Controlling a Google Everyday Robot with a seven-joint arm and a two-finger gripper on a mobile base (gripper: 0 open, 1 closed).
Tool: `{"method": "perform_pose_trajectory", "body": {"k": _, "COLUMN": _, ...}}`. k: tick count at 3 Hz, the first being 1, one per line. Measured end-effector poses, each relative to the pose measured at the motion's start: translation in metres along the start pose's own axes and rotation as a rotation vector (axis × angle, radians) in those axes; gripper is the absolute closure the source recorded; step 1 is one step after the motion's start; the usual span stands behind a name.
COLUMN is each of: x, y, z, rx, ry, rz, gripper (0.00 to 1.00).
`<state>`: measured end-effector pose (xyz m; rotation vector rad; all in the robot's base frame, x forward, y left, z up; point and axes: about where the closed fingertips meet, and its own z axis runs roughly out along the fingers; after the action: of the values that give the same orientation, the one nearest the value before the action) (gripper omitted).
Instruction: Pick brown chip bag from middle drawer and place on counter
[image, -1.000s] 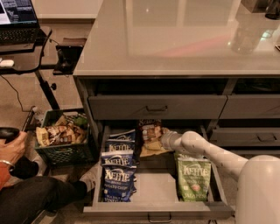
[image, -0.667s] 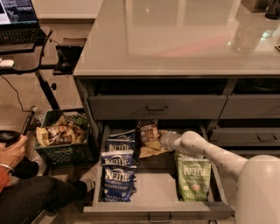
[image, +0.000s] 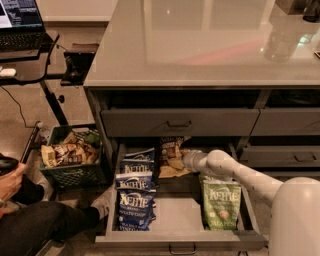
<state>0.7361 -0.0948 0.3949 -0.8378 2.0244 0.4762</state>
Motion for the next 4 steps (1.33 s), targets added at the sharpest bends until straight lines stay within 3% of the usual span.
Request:
{"method": "perform_pose_trajectory", "body": {"k": 1, "x": 0.000, "y": 0.000, "z": 0.000, "rx": 0.000, "ry": 0.000, "rz": 0.000, "gripper": 1.00}}
{"method": "perform_pose_trajectory", "body": {"k": 2, "x": 0.000, "y": 0.000, "z": 0.000, "rx": 0.000, "ry": 0.000, "rz": 0.000, "gripper": 1.00}}
{"method": "perform_pose_trajectory", "body": {"k": 3, "x": -0.012, "y": 0.006, "z": -0.010, "rx": -0.030, "ry": -0.011, "rz": -0.018, "gripper": 1.00}}
{"method": "perform_pose_trajectory", "body": {"k": 4, "x": -0.041, "y": 0.008, "z": -0.036, "rx": -0.049, "ry": -0.038, "rz": -0.078, "gripper": 1.00}}
